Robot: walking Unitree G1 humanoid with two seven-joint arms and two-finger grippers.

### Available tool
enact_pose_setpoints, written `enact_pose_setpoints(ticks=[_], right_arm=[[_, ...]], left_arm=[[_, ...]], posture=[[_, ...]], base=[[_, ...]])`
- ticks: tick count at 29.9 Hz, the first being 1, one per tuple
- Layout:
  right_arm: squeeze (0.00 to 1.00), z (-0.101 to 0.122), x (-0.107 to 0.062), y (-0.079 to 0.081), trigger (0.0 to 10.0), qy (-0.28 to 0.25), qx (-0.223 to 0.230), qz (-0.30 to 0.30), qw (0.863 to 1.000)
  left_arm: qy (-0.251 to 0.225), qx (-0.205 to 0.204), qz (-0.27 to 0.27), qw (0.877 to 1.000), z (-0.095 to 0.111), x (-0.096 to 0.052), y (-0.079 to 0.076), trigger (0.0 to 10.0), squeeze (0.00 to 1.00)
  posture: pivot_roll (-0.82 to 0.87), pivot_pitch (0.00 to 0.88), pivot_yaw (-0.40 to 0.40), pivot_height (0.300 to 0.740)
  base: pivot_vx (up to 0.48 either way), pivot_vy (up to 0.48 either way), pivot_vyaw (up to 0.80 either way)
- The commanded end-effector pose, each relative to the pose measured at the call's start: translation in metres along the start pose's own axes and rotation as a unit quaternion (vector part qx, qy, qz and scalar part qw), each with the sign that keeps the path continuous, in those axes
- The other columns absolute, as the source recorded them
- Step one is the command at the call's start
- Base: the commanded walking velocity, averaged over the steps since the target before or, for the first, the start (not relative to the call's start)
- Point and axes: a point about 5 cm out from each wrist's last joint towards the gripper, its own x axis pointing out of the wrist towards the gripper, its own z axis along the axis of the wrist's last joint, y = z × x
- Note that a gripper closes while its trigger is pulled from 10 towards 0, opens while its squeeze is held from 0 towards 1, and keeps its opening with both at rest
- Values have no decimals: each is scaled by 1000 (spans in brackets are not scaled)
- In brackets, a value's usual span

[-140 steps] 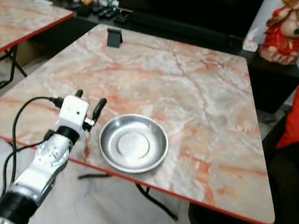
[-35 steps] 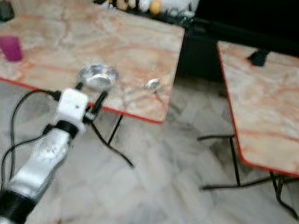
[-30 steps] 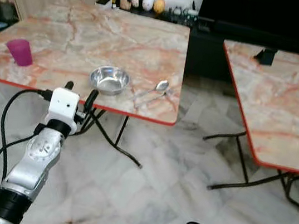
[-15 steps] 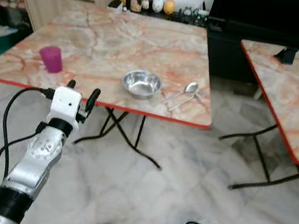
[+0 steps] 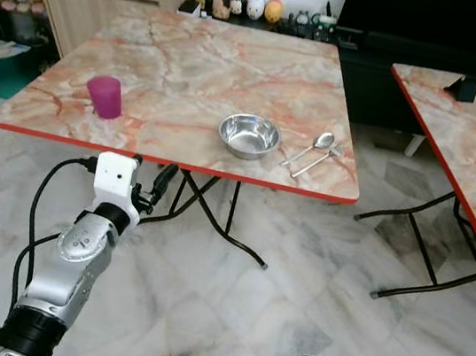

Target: Setting the table

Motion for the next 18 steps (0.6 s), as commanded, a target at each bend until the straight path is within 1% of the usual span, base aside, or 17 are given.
enact_pose_setpoints(ticks=[1,5,8,10,18], right_arm=[[0,0,0,-4,10000,0,1,-4,1000],[0,0,-1,-3,10000,-1,3,-4,1000],[0,0,0,-3,10000,-1,3,-4,1000],[0,0,0,-3,10000,-1,4,-4,1000],[0,-1,-1,-4,10000,1,8,-9,1000]], left_arm=[[1,-11,-14,1000,3,1,-4,10000,0],[-3,-11,-19,1000,4,1,-4,10000,0],[-4,-10,-19,1000,5,1,-4,10000,0],[-2,-3,-25,1000,6,2,-4,10000,0],[-2,-4,-26,1000,5,1,-6,10000,0]], posture=[[108,0,-42,740],[105,0,-41,740],[106,0,-41,740],[103,0,-40,740],[105,0,-45,740]], base=[[0,0,0],[0,0,0],[275,0,0],[289,0,0],[300,0,0]])
